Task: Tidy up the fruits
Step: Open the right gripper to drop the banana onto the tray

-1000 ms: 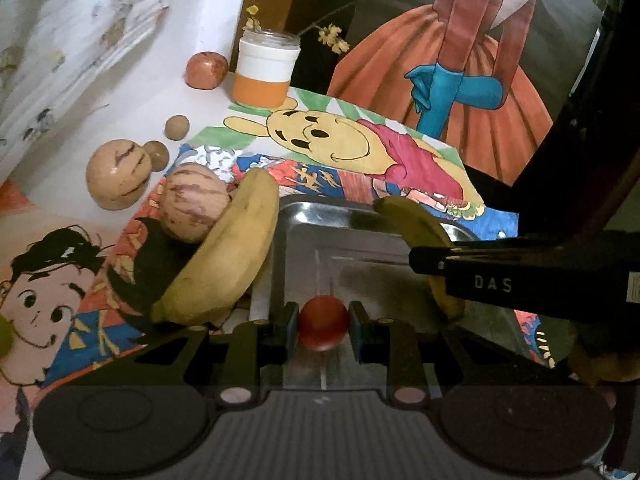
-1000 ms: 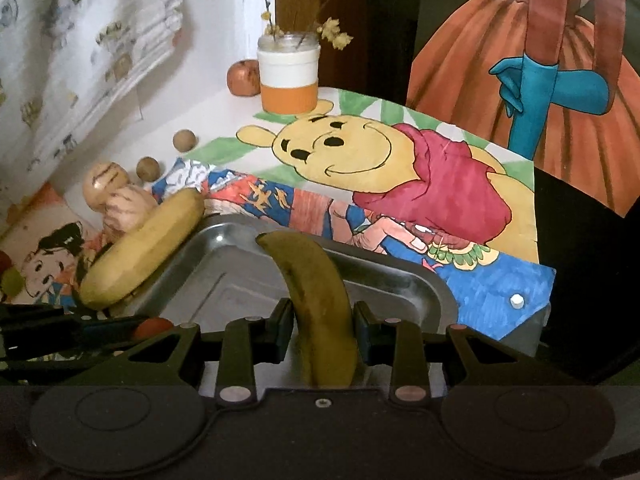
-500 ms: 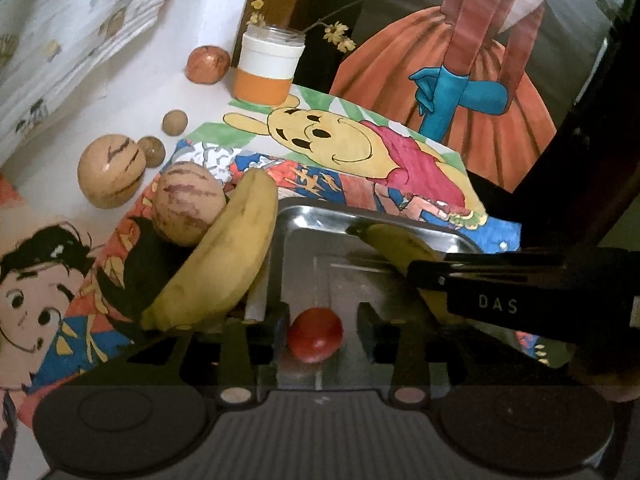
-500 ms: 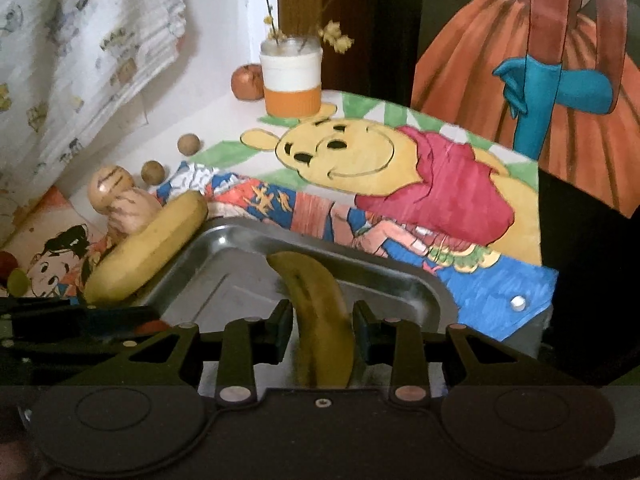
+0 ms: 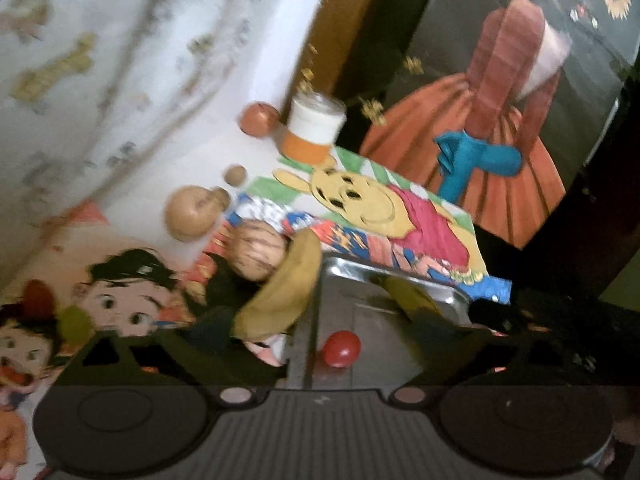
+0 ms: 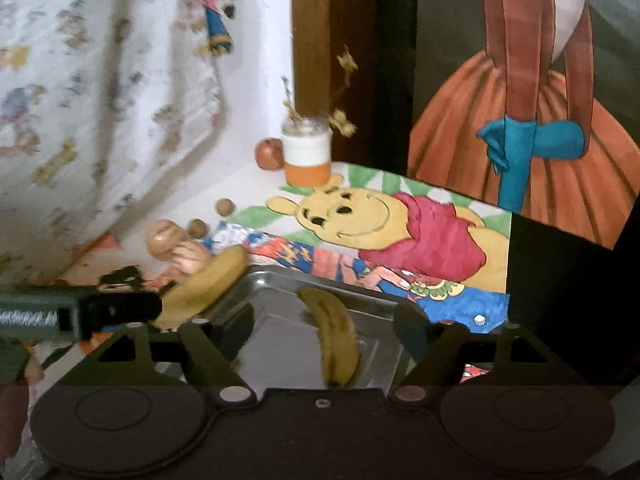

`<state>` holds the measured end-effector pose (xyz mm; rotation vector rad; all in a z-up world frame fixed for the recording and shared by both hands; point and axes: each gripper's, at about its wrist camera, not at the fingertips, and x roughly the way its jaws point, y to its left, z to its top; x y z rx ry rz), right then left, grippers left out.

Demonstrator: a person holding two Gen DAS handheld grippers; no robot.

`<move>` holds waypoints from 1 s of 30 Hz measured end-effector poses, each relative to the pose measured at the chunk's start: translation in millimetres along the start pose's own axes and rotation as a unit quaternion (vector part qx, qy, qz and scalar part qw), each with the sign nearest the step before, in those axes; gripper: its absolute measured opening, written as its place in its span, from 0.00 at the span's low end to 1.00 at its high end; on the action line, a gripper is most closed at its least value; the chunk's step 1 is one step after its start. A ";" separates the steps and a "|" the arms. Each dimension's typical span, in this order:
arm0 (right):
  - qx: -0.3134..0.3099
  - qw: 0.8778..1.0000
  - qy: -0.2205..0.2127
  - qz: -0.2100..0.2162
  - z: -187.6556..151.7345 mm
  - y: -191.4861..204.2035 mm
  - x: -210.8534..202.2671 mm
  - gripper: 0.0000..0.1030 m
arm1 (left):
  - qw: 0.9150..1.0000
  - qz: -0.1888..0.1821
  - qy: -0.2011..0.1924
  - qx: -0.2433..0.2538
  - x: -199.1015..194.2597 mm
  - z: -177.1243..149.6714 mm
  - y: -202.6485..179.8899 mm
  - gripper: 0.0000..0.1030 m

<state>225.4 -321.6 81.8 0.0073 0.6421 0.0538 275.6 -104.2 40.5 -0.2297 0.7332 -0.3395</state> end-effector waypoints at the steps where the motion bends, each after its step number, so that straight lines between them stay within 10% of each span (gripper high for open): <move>1: -0.003 1.000 -0.008 0.002 -1.1 3.8 -8.4 0.85 | 1.000 0.006 -0.006 -0.001 -6.8 0.0 1.1 1.00; 13: -0.007 0.998 -0.058 0.009 -41.3 38.9 -108.7 0.99 | 0.997 0.039 -0.065 0.017 -99.1 -35.1 21.3 1.00; 30: 0.013 1.000 0.002 -0.004 -119.2 90.9 -146.9 0.99 | 0.989 0.071 -0.056 0.118 -163.1 -107.2 29.9 1.00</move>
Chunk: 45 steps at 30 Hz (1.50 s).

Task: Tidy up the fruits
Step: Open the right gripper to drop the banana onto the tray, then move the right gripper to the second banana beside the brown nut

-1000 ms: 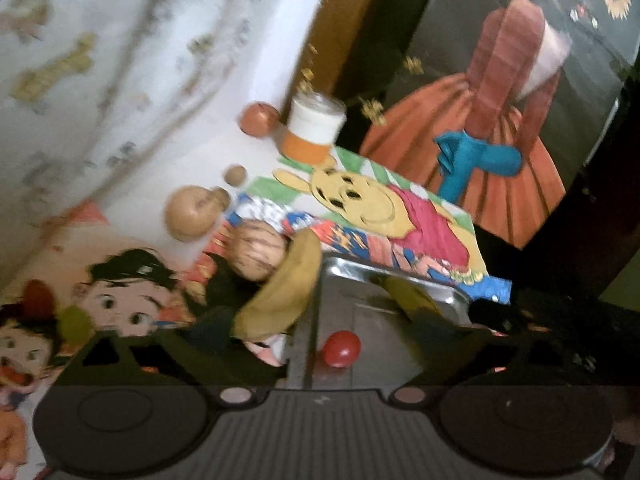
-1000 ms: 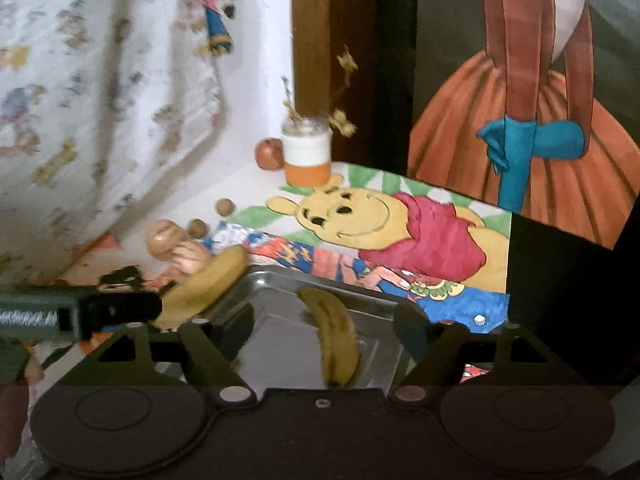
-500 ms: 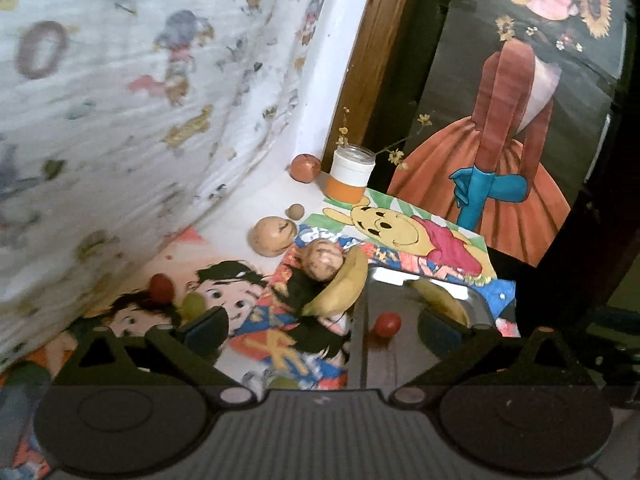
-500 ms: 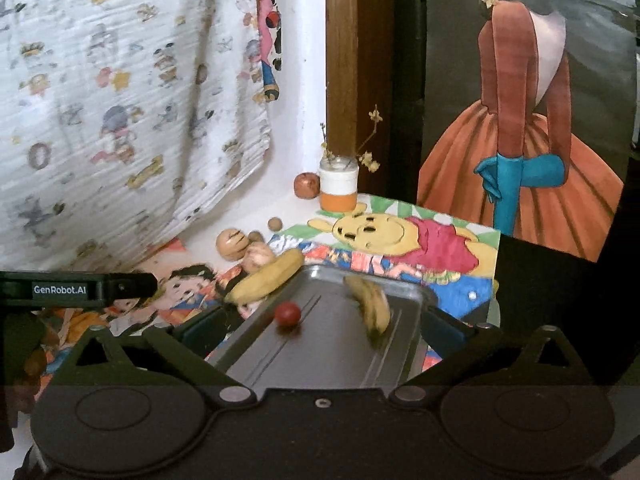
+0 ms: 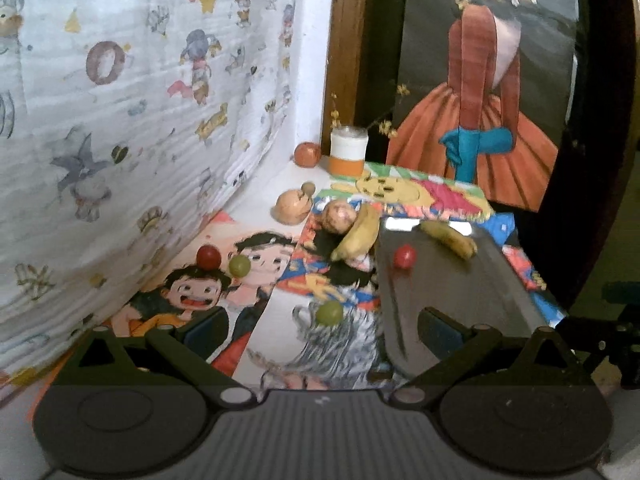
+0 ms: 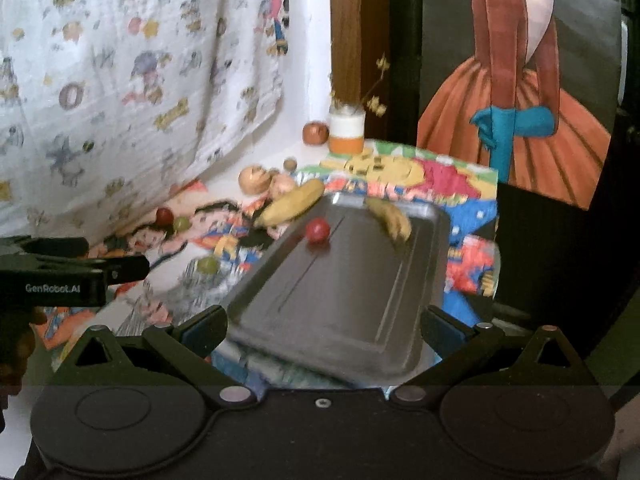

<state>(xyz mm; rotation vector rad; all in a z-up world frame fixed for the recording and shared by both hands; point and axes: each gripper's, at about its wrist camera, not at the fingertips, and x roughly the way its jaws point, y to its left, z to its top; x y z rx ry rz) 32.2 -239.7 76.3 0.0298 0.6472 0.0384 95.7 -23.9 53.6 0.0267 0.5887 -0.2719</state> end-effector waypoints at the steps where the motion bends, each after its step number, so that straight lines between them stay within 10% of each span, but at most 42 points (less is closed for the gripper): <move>1: 0.001 1.000 0.008 0.004 -4.6 1.9 1.4 0.99 | 1.000 0.002 0.005 0.004 -0.6 -3.6 0.6 1.00; 20: -0.120 0.989 0.072 0.052 -12.8 42.6 60.5 0.99 | 0.995 0.050 0.083 -0.008 41.0 -18.8 64.9 1.00; 33: -0.163 0.983 0.015 0.087 85.6 27.0 113.6 0.99 | 0.998 0.015 0.064 0.002 74.7 8.3 65.5 1.00; 45: -0.111 0.983 0.077 0.127 149.0 5.9 224.3 0.85 | 0.996 -0.048 0.068 0.035 110.0 10.9 35.2 0.97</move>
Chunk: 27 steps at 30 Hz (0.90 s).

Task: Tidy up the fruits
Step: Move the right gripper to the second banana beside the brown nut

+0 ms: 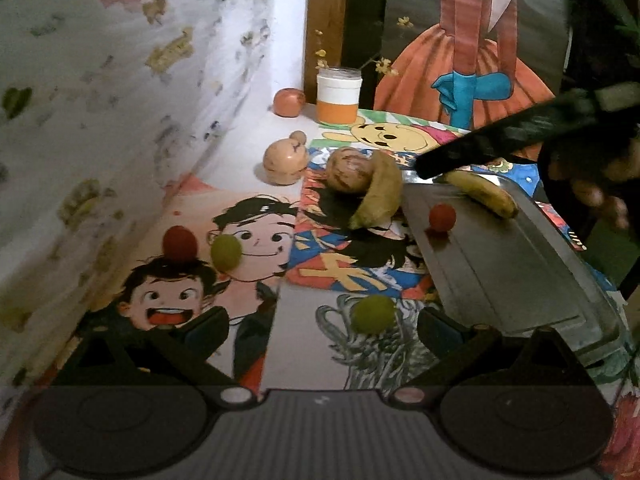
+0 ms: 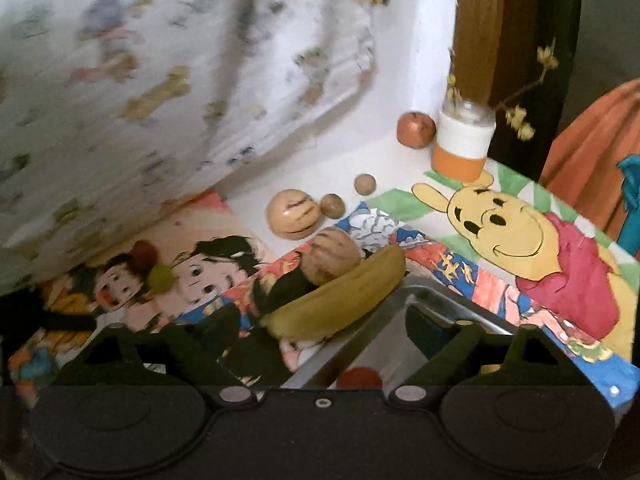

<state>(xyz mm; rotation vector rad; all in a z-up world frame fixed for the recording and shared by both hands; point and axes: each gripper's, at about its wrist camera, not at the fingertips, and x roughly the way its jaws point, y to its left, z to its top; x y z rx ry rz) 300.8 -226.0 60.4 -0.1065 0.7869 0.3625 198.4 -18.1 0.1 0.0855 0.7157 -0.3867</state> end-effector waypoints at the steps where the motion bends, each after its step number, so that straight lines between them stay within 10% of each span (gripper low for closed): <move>1: -0.001 1.000 0.003 -0.002 2.8 -3.6 7.3 0.85 | 1.000 -0.004 0.001 -0.001 2.8 0.7 -0.7 0.95; 27: -0.024 0.996 0.053 0.062 18.8 -31.7 86.9 0.75 | 0.999 -0.049 0.019 0.001 32.1 4.4 -10.3 0.28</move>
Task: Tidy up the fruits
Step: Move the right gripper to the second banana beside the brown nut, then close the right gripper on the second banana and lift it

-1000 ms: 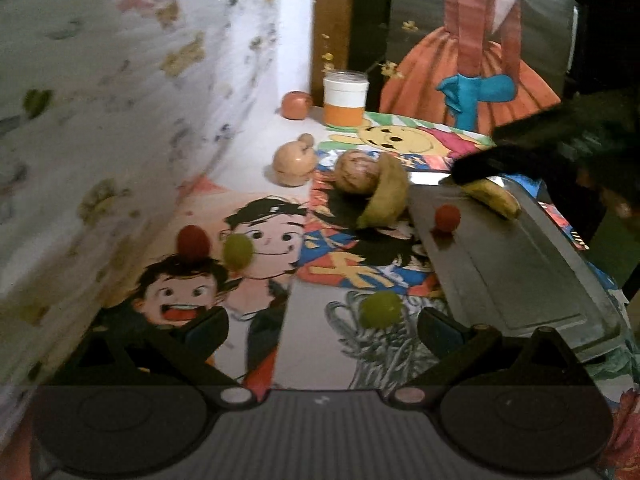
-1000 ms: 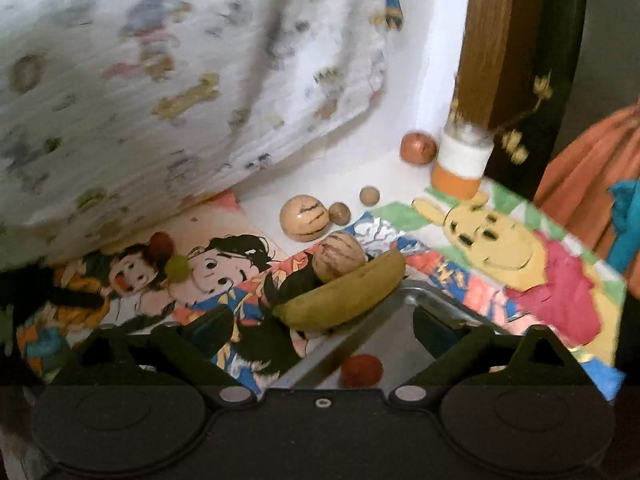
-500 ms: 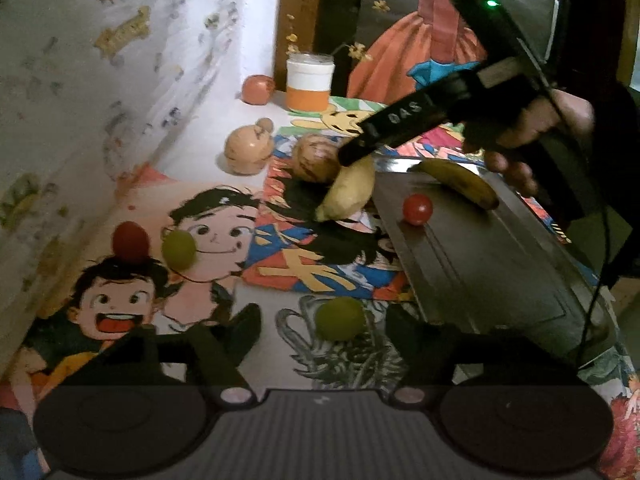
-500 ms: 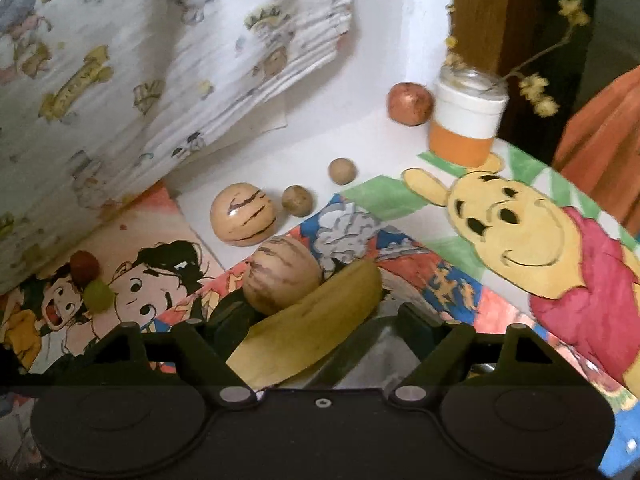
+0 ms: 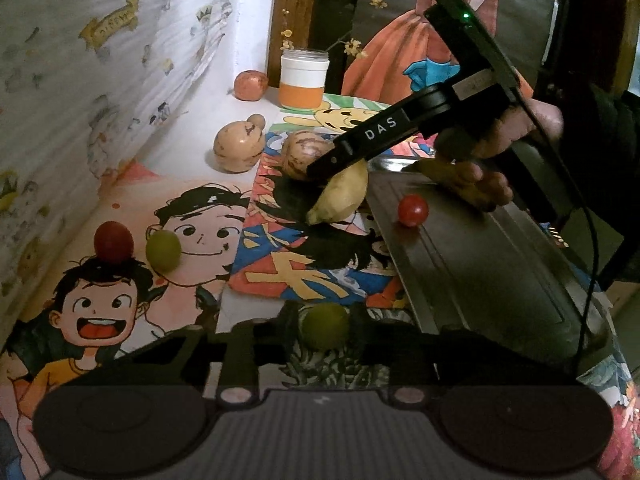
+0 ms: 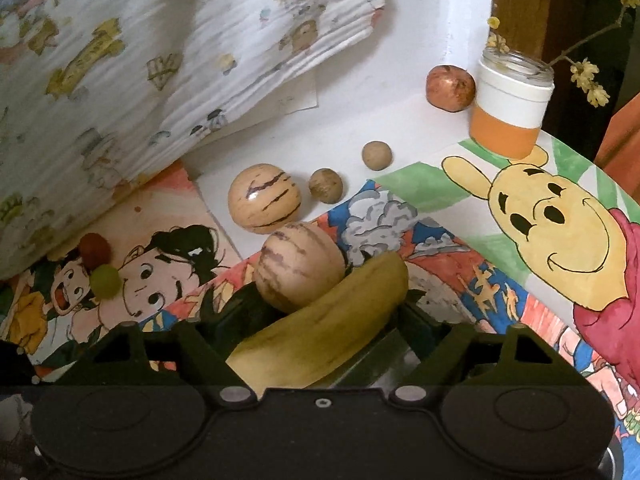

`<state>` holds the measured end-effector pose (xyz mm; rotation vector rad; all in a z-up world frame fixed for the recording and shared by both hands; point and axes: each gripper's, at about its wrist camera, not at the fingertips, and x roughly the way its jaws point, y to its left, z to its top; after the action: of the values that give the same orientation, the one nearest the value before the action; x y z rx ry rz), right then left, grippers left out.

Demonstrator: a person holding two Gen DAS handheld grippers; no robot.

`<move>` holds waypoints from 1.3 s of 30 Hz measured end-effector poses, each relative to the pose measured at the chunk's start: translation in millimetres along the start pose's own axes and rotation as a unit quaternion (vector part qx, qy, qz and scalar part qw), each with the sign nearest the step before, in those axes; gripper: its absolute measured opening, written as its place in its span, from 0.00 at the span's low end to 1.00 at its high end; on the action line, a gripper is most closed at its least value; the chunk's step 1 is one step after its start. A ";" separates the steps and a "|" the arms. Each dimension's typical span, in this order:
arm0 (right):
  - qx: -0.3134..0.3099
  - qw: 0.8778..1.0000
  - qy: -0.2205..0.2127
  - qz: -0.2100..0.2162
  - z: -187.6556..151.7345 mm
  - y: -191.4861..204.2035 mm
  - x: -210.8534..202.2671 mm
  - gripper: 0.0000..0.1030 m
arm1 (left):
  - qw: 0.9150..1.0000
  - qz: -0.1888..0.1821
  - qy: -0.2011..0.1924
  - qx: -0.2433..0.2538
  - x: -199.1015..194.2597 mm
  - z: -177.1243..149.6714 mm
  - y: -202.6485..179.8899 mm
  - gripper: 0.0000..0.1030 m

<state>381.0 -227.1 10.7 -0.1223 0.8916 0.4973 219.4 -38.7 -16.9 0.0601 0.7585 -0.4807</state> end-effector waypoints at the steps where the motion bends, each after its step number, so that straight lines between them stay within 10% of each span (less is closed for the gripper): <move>1: -0.007 1.000 0.000 0.000 -0.7 2.9 -0.7 0.73 | 1.000 0.001 -0.001 -0.002 0.6 0.4 -0.3 0.28; 9: -0.030 1.000 0.001 0.007 -8.2 23.0 -5.4 0.51 | 0.999 0.015 -0.003 -0.028 1.7 2.3 1.7 0.27; 39: 0.148 0.979 -0.142 0.018 -58.5 25.0 -73.9 0.33 | 0.992 0.028 -0.009 -0.122 -14.2 1.8 -1.5 0.26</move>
<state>288.9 -249.9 33.3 0.2332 0.6791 0.3988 211.0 -34.8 -5.9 -0.1500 0.7915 -0.3315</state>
